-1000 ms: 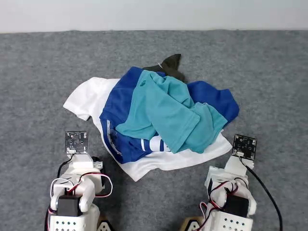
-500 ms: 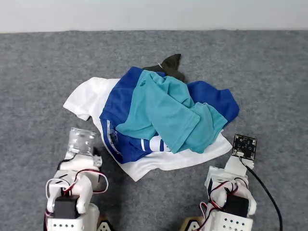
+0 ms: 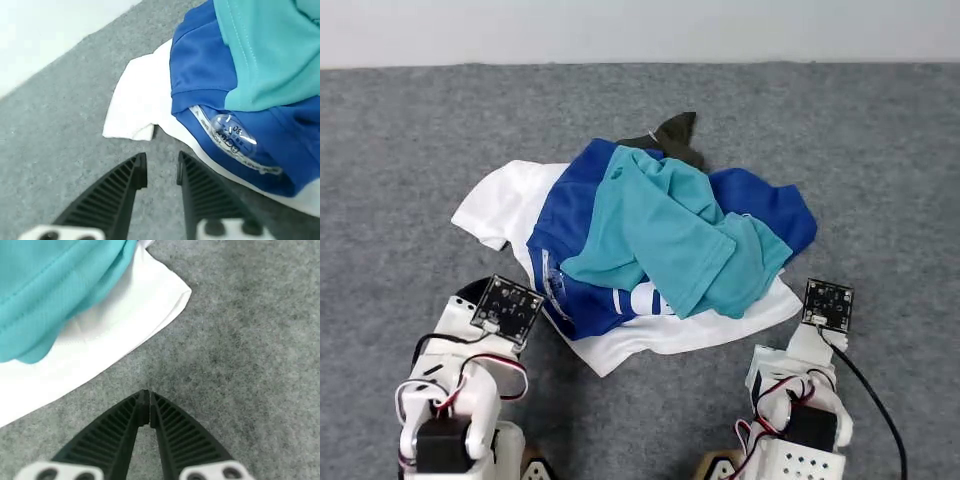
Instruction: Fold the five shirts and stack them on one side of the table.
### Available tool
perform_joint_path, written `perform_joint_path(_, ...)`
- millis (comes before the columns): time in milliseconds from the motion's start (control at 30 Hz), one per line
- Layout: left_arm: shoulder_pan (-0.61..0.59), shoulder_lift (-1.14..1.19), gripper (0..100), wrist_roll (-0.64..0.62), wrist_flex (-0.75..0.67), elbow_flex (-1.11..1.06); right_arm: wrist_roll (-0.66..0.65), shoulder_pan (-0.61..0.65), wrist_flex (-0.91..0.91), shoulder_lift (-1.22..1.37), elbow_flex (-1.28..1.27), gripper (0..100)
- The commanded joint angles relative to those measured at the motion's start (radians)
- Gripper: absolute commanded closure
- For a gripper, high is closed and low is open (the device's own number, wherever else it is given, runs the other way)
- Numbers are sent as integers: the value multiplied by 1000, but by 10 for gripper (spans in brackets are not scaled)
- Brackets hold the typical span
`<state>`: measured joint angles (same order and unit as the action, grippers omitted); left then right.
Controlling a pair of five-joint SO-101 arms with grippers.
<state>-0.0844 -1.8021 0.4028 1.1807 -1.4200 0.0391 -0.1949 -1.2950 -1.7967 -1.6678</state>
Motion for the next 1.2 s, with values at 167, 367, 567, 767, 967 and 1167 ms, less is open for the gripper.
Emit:
perform_joint_path(167, 60, 201, 900, 29, -8, 197, -8, -5, -2, -1, -17, 989)
perform_joint_path(367, 140, 654, 974, 28, -6, 467, -8, -5, -2, -1, -17, 989)
perform_joint_path(567, 245, 1076, 913, 31, 118, 788, -8, -5, -2, -1, -17, 989)
perform_joint_path(767, 258, 1432, 701, 29, 284, 1038, -8, -5, -2, -1, -17, 989)
perform_joint_path(967, 267, 1715, 667, 34, 331, 1253, -8, -5, -2, -1, -17, 989)
perform_joint_path(1167, 267, 1987, 659, 34, 295, 1345, -8, -5, -2, -1, -17, 989)
